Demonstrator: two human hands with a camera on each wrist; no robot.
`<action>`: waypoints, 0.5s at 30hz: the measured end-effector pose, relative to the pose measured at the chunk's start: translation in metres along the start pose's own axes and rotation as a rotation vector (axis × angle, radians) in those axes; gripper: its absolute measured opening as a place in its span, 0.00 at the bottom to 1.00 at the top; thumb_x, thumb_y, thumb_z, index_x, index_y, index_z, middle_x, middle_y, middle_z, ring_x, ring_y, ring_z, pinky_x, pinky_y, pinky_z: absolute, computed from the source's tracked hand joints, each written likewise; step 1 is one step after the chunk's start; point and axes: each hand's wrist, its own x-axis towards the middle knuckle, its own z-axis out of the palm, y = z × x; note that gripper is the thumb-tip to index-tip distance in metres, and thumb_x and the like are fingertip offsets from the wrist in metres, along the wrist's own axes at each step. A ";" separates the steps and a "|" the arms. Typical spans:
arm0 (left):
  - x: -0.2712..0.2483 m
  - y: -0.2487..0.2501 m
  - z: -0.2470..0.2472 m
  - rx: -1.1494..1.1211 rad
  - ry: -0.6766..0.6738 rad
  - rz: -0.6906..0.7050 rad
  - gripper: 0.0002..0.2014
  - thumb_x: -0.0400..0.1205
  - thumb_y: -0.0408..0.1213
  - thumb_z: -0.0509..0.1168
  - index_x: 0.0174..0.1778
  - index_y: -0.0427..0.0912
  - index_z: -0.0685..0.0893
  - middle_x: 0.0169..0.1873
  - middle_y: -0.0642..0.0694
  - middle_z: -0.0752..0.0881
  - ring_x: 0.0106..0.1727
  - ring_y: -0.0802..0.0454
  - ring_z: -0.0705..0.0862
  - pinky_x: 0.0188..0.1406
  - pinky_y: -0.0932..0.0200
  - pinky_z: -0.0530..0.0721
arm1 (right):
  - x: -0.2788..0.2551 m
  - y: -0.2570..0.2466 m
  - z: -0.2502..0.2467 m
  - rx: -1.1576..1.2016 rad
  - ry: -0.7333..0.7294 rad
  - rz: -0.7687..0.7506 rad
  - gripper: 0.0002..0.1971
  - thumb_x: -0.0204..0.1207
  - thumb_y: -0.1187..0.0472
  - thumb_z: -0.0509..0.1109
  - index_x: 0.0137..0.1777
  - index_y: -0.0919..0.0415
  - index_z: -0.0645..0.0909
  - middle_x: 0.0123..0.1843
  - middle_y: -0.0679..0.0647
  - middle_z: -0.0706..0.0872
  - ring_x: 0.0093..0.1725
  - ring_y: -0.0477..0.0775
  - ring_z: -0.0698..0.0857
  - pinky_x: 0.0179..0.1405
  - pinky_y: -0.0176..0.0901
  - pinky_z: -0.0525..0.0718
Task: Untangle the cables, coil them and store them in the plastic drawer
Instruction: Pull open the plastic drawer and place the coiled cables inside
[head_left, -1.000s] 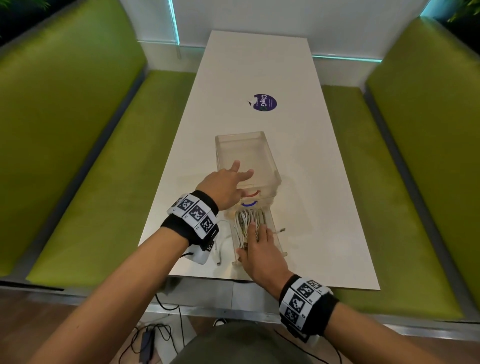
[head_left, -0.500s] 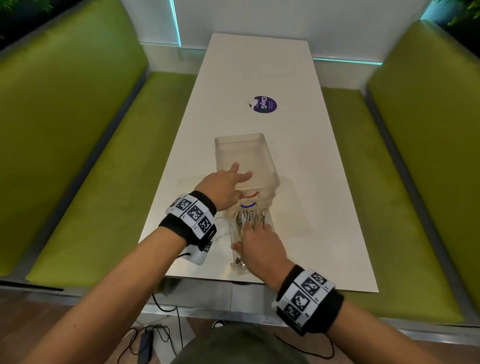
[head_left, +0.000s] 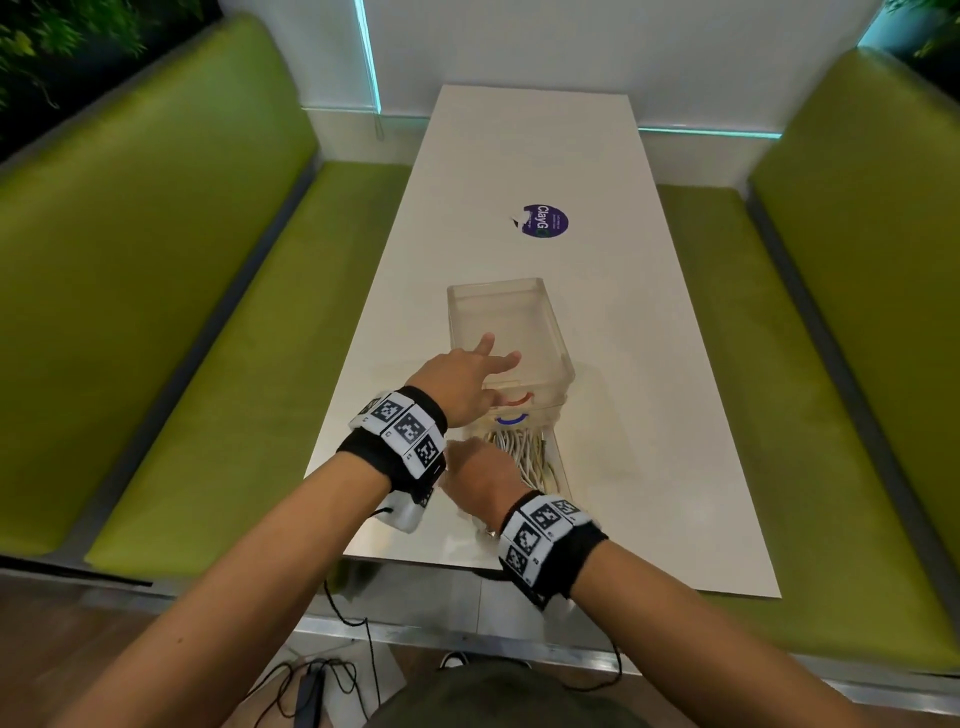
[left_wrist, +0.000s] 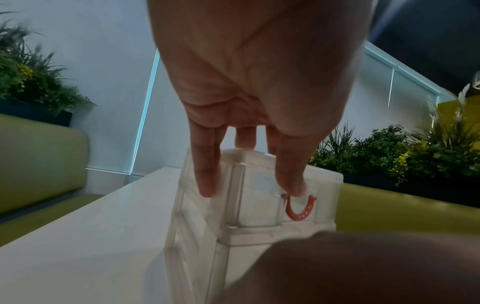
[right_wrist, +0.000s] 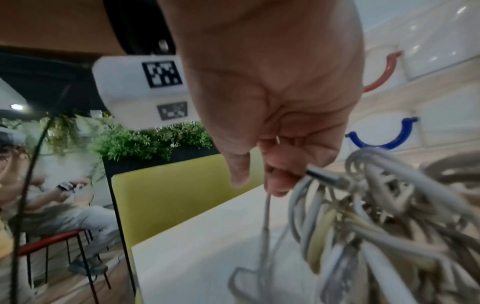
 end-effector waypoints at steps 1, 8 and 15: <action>0.000 -0.001 0.000 -0.005 0.000 0.000 0.29 0.85 0.46 0.61 0.81 0.60 0.59 0.85 0.48 0.51 0.78 0.40 0.68 0.74 0.47 0.68 | -0.002 0.005 0.001 0.033 0.011 -0.004 0.15 0.83 0.55 0.61 0.62 0.67 0.75 0.58 0.65 0.84 0.56 0.66 0.84 0.53 0.53 0.83; 0.001 -0.003 0.003 0.002 0.019 0.018 0.28 0.85 0.46 0.61 0.81 0.61 0.60 0.85 0.48 0.51 0.78 0.39 0.69 0.73 0.47 0.70 | -0.030 0.043 -0.003 0.498 0.324 0.069 0.16 0.79 0.68 0.60 0.65 0.59 0.65 0.49 0.56 0.82 0.46 0.56 0.83 0.41 0.48 0.81; 0.002 -0.005 0.005 -0.006 0.022 0.017 0.29 0.85 0.47 0.61 0.81 0.61 0.60 0.85 0.48 0.51 0.78 0.40 0.68 0.72 0.47 0.70 | -0.034 0.077 0.019 0.397 0.324 0.125 0.09 0.82 0.60 0.59 0.54 0.61 0.78 0.57 0.57 0.78 0.52 0.60 0.80 0.47 0.50 0.78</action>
